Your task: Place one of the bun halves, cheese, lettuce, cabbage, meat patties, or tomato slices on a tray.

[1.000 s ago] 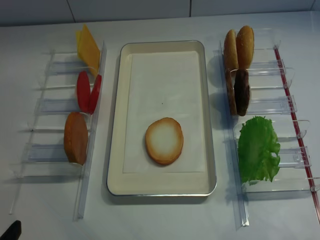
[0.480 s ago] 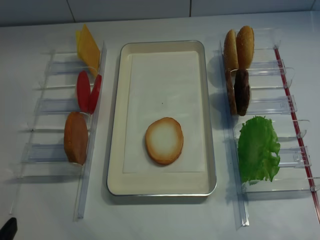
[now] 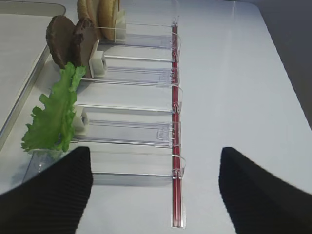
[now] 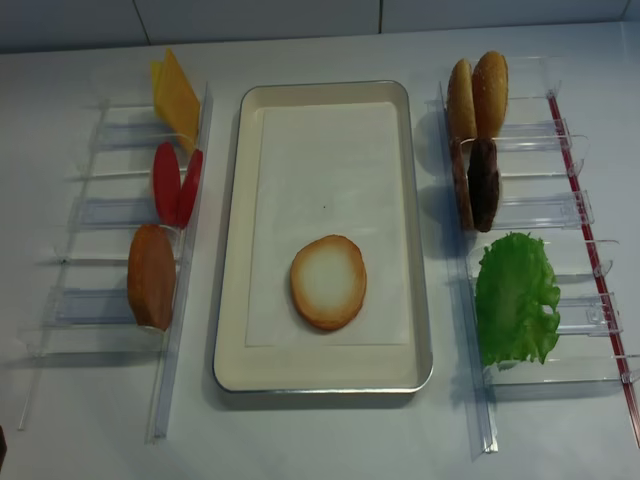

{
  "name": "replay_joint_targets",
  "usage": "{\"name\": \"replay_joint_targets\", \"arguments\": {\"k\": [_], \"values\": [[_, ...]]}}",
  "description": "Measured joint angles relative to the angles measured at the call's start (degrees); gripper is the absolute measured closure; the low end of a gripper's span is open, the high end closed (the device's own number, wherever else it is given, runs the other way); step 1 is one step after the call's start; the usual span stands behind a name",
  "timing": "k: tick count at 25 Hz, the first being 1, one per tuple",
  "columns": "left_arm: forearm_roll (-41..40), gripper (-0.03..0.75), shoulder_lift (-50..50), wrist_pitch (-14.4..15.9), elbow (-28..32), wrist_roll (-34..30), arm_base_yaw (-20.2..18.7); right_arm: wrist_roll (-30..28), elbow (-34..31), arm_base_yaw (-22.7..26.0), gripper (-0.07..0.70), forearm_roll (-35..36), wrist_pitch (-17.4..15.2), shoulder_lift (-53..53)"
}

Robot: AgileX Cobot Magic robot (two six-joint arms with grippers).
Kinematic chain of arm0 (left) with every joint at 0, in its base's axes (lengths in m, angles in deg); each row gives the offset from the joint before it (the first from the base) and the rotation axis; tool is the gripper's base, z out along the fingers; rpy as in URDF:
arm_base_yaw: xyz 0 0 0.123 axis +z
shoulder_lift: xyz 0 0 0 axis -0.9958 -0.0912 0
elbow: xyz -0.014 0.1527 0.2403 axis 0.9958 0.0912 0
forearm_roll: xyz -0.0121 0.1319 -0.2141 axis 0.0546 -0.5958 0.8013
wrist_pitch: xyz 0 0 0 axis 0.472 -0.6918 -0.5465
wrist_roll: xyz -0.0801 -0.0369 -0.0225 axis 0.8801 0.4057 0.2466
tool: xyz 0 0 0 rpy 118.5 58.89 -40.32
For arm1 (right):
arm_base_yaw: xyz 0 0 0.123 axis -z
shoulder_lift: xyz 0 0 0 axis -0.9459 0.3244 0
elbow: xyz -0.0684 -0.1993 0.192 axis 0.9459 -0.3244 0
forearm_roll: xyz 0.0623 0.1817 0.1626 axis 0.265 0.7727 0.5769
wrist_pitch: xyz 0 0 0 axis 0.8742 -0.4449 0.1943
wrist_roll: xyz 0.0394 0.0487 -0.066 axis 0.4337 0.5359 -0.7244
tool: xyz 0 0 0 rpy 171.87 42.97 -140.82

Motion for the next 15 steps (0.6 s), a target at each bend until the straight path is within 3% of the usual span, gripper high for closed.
{"name": "replay_joint_targets", "arguments": {"k": [15], "values": [[0.0,0.312,0.0,0.0,0.0,1.0,0.0,0.0,0.0,0.0,0.087,0.0,0.0,0.0]]}}
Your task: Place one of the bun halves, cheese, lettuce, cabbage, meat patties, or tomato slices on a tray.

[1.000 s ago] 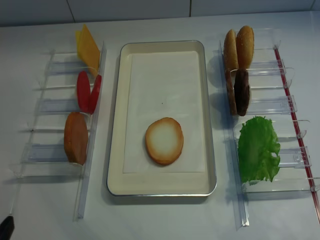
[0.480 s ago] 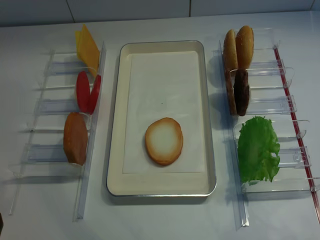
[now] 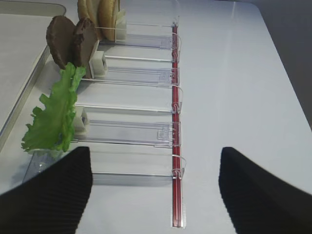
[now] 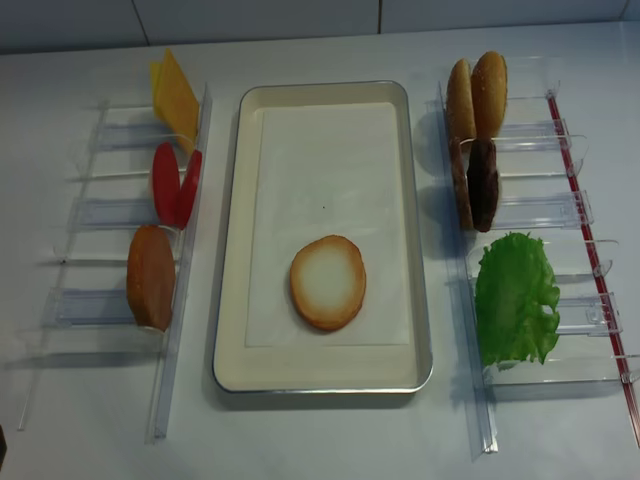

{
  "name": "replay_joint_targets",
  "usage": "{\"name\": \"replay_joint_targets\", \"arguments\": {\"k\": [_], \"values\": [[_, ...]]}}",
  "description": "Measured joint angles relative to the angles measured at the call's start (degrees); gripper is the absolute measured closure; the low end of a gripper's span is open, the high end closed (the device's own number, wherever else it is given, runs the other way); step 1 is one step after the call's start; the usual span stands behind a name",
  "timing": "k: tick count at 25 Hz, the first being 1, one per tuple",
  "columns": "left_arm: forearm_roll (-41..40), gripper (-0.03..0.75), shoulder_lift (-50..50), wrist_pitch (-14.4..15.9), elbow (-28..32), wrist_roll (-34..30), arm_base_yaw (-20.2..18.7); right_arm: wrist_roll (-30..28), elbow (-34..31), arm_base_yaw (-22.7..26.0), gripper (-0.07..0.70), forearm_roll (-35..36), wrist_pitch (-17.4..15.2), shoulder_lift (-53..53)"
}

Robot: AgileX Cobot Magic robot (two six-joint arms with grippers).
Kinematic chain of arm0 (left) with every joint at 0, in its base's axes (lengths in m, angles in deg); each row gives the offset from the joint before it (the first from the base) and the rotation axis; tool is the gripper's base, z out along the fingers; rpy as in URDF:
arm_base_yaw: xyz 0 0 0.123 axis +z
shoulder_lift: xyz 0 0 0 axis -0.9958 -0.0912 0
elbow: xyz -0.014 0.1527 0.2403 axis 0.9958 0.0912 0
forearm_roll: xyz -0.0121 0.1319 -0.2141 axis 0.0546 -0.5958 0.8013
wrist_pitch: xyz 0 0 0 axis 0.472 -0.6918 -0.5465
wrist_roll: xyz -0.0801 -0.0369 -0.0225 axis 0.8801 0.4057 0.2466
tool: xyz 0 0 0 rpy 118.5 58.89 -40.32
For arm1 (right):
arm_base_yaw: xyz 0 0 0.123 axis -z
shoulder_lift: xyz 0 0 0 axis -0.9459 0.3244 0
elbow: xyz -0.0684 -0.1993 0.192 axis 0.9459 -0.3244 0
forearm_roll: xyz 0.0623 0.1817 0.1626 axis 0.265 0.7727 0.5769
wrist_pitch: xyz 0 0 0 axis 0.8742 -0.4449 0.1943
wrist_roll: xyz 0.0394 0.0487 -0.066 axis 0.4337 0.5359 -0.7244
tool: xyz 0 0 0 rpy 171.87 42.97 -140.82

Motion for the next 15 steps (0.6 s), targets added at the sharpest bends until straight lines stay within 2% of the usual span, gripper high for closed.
{"name": "replay_joint_targets", "arguments": {"k": [15], "values": [[0.0,0.312,0.0,0.0,0.0,0.1,0.0,0.0,0.0,0.0,0.087,0.0,0.0,0.0]]}}
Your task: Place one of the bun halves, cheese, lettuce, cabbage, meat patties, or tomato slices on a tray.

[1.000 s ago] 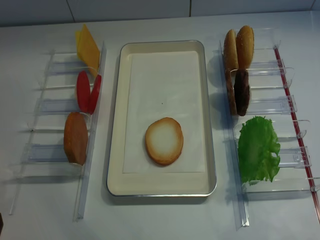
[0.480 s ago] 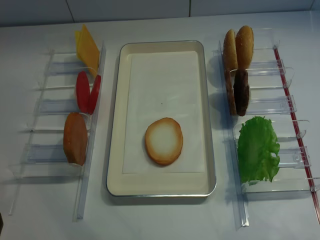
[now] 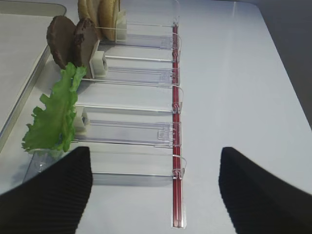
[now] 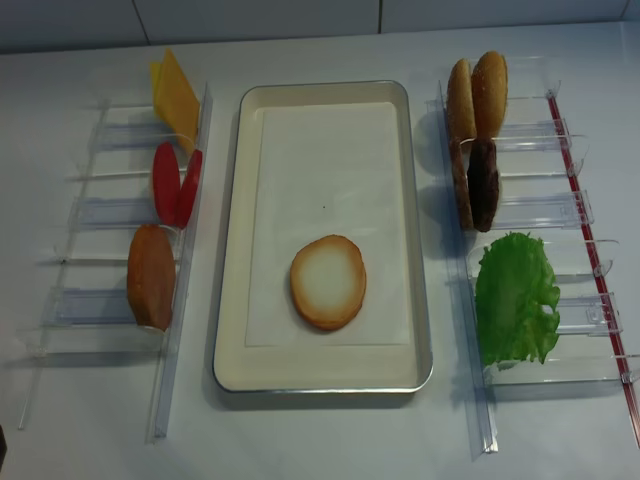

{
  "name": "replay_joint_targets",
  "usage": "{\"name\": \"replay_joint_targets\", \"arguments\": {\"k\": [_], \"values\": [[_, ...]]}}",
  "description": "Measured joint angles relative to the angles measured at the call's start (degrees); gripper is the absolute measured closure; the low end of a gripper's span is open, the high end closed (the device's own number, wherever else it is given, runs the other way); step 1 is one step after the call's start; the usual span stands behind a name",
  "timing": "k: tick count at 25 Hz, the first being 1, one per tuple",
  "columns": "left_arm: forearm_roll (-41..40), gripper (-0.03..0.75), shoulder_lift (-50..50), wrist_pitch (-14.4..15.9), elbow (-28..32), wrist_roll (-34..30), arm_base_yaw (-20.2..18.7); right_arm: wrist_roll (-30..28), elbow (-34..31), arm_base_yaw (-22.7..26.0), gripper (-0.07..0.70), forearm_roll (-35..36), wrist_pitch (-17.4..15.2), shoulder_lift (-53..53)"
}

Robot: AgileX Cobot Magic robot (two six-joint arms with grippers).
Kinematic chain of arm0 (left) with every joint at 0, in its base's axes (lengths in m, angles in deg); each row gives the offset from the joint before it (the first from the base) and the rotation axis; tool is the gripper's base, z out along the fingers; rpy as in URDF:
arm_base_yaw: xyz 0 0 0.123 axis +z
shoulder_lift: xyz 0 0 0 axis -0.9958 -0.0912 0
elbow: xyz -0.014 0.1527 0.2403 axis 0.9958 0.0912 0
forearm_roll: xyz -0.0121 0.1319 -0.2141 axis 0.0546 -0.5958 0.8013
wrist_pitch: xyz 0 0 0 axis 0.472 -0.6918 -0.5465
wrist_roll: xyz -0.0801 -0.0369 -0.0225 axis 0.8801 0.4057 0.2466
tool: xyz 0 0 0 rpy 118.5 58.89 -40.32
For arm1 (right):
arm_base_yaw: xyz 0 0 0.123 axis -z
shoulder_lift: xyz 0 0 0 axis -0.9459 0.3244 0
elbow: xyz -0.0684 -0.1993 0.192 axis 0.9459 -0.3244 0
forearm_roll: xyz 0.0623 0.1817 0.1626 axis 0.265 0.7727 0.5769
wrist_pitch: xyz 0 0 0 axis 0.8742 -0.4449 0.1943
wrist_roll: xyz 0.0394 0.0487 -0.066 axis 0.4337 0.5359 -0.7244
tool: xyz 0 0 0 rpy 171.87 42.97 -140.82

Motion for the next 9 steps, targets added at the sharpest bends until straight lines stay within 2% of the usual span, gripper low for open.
{"name": "replay_joint_targets", "arguments": {"k": [9], "values": [[0.0,0.312,0.0,0.0,0.0,0.0,0.0,0.0,0.0,0.0,0.087,0.0,0.0,0.0]]}}
